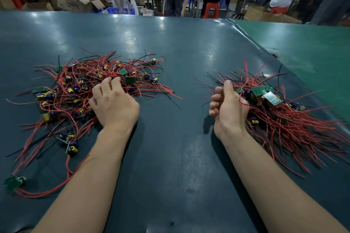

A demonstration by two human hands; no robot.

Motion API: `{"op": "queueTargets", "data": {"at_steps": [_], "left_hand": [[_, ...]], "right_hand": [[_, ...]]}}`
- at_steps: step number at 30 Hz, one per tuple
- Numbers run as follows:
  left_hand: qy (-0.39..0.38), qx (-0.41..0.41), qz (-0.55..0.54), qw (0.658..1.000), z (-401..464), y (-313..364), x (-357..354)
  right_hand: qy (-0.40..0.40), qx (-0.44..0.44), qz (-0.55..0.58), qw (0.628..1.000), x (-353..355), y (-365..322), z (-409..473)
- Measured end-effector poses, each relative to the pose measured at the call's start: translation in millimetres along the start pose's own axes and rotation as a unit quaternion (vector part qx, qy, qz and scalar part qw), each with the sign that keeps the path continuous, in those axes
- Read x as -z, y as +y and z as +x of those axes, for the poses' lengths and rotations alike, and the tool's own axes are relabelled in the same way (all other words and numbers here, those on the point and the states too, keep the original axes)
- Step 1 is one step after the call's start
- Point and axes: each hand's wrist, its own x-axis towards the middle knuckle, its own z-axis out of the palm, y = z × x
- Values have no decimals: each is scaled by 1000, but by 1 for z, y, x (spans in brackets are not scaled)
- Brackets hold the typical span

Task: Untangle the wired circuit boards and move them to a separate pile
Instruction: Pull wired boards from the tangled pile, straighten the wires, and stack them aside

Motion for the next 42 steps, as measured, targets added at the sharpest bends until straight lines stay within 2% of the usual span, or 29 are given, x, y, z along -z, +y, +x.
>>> {"op": "queueTargets", "data": {"at_steps": [2,5,8,11,13,15,17,19,21,22,25,27,28,29,30,33,35,37,39,42], "left_hand": [[-35,22,30,999,3,-3,-1],[-28,25,36,999,5,-5,0],[6,19,3,1000,5,-3,0],[93,-21,-69,993,3,0,2],[162,-50,-128,977,1,3,5],[222,-78,-181,955,0,6,9],[266,-135,-220,929,-2,13,12],[277,-226,-247,901,-9,19,11],[251,-314,-277,873,-17,25,10],[226,-346,-293,862,-20,28,8],[111,-425,-330,836,-33,38,3],[35,-479,-337,810,-42,45,-1],[9,-501,-340,796,-46,49,-2],[-6,-515,-343,786,-49,53,-2],[-11,-522,-345,780,-51,56,-1],[7,-504,-365,783,-54,59,2],[-7,-464,-373,803,-54,52,1],[-83,-380,-346,854,-53,47,-4],[-190,-242,-338,890,-52,48,-9],[-232,-61,-406,882,-44,51,-11]], "right_hand": [[-30,-46,11,998,1,-1,-3],[-21,-99,99,990,3,-6,-4],[40,-26,120,992,5,-10,-1],[101,69,128,984,5,-12,1],[116,73,137,981,5,-12,2],[90,19,128,987,5,-10,1],[31,-47,98,994,0,-8,-3],[-27,-48,25,998,-5,-2,-8],[-106,17,-60,992,-8,6,-14],[-155,70,-125,977,-9,10,-17],[-315,177,-317,877,-9,23,-22],[-364,242,-367,821,-8,24,-22],[-362,275,-374,809,-7,22,-22],[-350,287,-367,813,-7,20,-22],[-338,265,-338,838,-7,17,-22],[-267,139,-151,942,-10,8,-21],[-211,62,-37,975,-13,4,-19],[-186,29,36,982,-13,3,-15],[-197,7,86,977,-11,1,-14],[-201,-20,129,971,-10,-4,-13]]}}
